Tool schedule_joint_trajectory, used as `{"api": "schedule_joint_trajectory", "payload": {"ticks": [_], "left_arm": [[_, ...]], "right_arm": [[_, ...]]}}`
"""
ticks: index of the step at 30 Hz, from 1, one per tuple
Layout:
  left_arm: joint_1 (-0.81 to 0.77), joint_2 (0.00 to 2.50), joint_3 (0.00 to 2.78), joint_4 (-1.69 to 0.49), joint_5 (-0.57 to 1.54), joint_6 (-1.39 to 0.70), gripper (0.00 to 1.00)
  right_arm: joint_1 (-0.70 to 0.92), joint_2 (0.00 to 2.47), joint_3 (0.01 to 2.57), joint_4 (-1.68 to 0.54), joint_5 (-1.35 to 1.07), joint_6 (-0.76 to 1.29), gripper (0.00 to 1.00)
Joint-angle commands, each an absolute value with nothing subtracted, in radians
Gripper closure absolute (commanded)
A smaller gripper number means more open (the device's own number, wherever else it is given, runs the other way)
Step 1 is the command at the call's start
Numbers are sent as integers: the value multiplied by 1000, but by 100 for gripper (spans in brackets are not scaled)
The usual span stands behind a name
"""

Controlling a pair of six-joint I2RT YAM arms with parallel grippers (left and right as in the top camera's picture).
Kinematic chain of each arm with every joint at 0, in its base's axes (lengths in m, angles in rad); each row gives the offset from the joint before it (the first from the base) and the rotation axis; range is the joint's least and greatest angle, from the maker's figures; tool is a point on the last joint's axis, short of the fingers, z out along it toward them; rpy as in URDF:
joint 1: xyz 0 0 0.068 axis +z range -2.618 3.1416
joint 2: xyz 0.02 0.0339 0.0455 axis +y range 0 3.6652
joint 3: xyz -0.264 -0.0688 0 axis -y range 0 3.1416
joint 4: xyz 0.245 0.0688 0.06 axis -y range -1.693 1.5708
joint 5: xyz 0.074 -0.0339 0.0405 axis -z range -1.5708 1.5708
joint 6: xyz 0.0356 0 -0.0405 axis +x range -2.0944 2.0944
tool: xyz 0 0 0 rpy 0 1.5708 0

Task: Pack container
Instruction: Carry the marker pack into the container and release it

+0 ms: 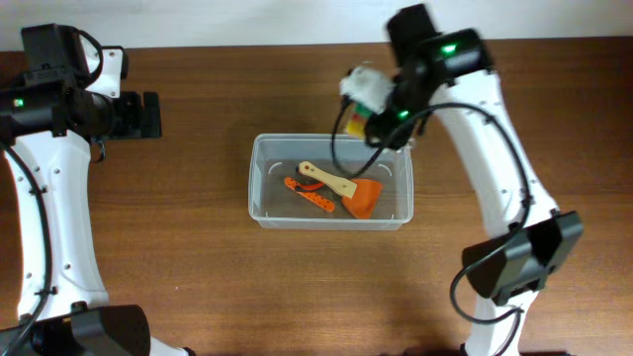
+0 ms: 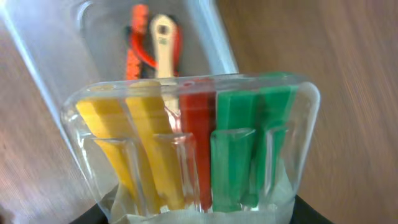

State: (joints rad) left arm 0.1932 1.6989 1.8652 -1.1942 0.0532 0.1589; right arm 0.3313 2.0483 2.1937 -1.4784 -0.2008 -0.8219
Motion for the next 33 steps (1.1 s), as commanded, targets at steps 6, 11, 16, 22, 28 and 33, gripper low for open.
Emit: {"api": "schedule_joint_trajectory", "payload": {"ticks": [6, 11, 16, 22, 28, 33], "left_arm": [[196, 1702, 1863, -1198, 65, 147, 1], [196, 1702, 1863, -1197, 65, 147, 1], [196, 1702, 1863, -1197, 65, 147, 1], [196, 1702, 1863, -1198, 65, 147, 1], [196, 1702, 1863, -1196, 64, 147, 1], [194, 1701, 1863, -1194, 64, 163, 1]], "right_arm": [[358, 2192, 2080, -1460, -183, -939, 90], [353, 2251, 2004, -1446, -184, -939, 89], [352, 2278, 1961, -1441, -184, -937, 73], [352, 2278, 1962, -1440, -184, -920, 35], [352, 2261, 1977, -1428, -183, -865, 1], [351, 2194, 2056, -1432, -160, -786, 1]]}}
